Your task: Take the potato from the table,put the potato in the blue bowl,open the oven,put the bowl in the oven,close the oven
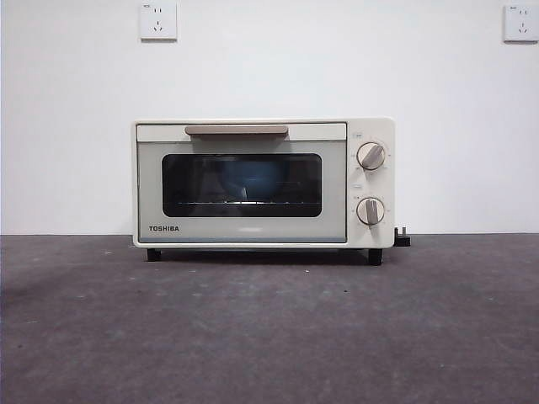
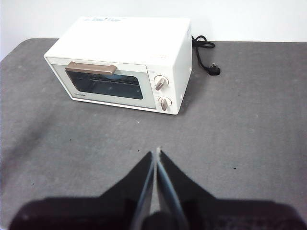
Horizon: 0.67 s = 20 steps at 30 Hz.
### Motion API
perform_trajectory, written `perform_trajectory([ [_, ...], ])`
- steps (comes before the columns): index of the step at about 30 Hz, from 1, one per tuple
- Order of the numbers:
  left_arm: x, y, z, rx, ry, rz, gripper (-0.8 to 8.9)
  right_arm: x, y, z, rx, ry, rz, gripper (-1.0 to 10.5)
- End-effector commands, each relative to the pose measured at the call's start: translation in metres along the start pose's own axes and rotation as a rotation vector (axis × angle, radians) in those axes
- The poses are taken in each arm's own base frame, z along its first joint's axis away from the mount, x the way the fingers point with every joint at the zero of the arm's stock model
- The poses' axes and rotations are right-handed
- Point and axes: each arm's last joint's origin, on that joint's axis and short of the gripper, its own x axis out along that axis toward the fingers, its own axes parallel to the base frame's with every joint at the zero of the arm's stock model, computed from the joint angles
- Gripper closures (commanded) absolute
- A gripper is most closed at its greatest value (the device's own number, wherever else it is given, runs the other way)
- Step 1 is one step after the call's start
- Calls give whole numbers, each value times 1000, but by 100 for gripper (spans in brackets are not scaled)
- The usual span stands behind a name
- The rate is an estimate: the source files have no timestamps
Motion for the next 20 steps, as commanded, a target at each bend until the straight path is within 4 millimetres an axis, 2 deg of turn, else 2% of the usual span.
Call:
perform_trajectory([
  [1, 5, -9, -53, -10, -1, 12, 818, 1, 0, -3, -17, 24, -10, 927],
  [4, 10, -17, -93, -24, 6, 15, 818, 2, 0, -3, -17, 24, -10, 927],
  [11, 18, -27, -153, -25, 16, 28, 818, 2, 0, -3, -17, 24, -10, 927],
  [16, 19, -32, -178, -80, 49, 36, 818, 2, 0, -3, -17, 24, -10, 927],
  [20, 16, -32, -185, -116, 119, 96, 817, 2, 0, -3, -17, 24, -10, 927],
])
